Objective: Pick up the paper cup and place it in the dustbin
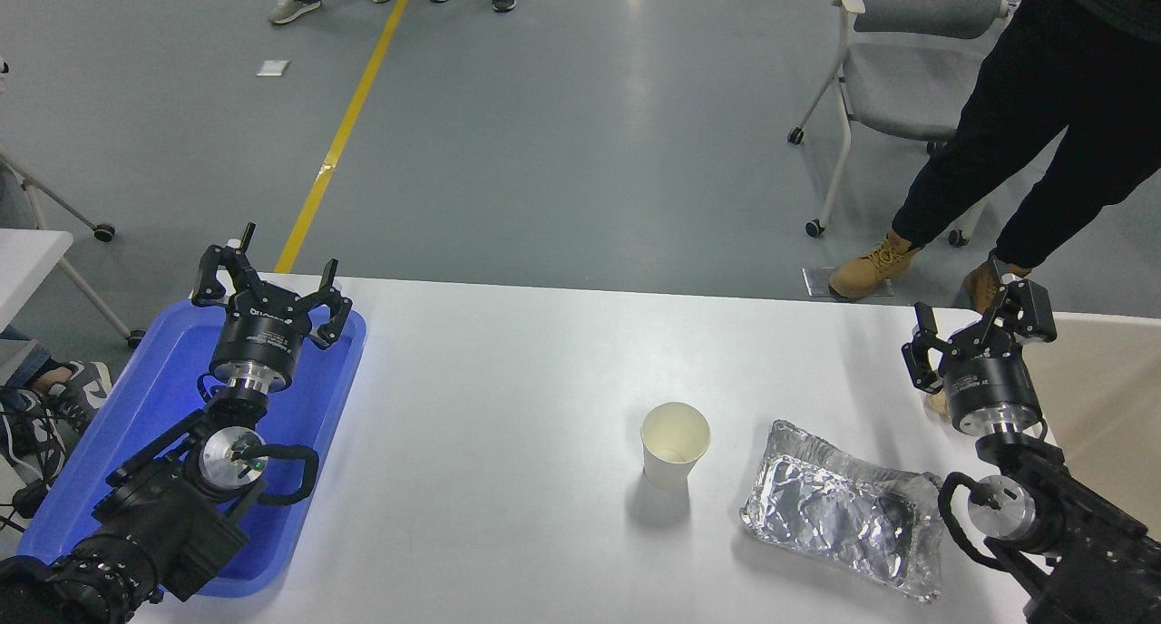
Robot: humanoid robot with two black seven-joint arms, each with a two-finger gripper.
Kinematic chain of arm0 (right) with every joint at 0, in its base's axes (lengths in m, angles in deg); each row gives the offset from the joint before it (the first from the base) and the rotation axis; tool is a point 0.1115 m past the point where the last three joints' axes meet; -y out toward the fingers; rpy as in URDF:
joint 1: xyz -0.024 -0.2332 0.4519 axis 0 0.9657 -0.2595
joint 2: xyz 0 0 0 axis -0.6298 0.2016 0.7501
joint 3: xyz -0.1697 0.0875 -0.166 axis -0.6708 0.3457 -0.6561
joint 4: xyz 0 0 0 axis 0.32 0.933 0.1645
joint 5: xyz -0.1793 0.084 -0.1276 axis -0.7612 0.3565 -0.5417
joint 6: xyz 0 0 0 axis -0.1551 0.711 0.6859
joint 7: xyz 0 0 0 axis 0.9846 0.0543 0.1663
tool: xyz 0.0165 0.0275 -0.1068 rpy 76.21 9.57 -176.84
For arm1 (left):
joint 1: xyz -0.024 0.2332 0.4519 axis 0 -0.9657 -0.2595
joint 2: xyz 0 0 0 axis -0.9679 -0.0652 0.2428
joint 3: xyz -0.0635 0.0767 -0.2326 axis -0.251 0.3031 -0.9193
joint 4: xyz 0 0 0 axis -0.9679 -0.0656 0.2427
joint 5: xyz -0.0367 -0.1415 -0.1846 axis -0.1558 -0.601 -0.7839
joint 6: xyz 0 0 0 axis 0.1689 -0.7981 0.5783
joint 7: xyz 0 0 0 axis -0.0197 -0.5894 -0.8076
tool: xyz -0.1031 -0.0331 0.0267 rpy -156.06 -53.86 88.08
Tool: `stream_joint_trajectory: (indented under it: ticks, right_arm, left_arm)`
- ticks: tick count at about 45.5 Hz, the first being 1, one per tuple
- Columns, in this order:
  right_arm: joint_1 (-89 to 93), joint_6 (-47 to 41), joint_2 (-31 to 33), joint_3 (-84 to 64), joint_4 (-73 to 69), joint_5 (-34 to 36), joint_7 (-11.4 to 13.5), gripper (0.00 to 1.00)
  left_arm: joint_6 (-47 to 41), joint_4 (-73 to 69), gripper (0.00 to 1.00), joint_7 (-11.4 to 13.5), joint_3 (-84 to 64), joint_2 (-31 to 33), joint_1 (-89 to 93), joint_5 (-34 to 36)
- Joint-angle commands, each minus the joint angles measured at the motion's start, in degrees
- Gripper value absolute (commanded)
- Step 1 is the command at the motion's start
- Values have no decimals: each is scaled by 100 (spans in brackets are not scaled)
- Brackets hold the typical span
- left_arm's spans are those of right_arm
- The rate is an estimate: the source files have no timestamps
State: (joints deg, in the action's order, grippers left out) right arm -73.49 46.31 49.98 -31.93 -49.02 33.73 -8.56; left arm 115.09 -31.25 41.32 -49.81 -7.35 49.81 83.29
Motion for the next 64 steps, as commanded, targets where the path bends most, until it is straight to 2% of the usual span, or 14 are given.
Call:
stream_joint_trajectory:
  ticks: [1, 64]
  right_arm:
    - [3, 1, -2, 1, 2, 0, 0, 100]
    - [-6, 45, -2, 1, -15, 0, 0, 100]
  left_arm:
    - [1, 0, 100, -9, 0, 0, 9, 3]
    - [1, 0, 100, 0, 0, 0, 0, -6]
